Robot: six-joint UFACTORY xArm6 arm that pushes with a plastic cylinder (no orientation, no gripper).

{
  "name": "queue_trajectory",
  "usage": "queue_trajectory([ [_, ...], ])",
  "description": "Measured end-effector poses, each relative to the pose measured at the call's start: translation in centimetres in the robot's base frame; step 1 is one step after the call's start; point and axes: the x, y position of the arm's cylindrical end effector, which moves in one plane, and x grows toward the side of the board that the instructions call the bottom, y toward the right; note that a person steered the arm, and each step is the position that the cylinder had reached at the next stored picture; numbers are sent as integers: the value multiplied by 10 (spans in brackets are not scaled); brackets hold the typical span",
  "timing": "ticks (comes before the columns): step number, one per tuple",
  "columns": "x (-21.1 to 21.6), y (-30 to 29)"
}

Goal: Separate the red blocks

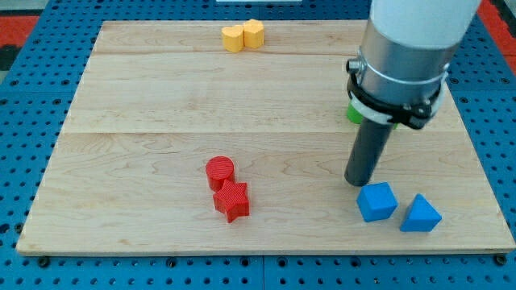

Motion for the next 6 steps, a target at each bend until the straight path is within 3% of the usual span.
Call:
queue_trajectory([
  [1, 25, -7],
  [4, 25, -88],
  [6, 25, -94],
])
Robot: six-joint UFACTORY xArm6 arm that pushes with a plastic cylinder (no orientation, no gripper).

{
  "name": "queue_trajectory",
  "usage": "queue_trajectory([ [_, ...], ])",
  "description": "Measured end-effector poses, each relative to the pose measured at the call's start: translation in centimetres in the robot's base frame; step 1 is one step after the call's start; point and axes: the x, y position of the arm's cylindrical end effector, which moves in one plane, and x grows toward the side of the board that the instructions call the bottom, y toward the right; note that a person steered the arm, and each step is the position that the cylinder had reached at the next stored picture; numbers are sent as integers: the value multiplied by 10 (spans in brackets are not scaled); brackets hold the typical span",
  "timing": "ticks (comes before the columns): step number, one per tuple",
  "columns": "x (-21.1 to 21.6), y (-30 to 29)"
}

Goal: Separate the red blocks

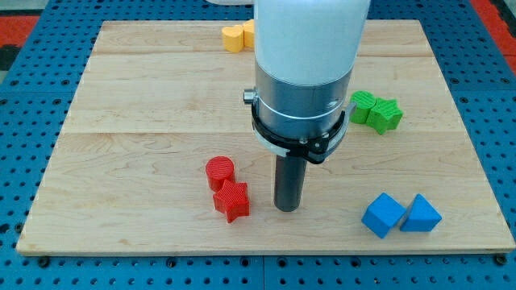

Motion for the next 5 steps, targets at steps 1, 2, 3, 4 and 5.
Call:
queue_trajectory([
  [1, -1, -2],
  [2, -1, -6],
  [3, -1, -28],
  [4, 10, -78],
  [5, 13, -128],
])
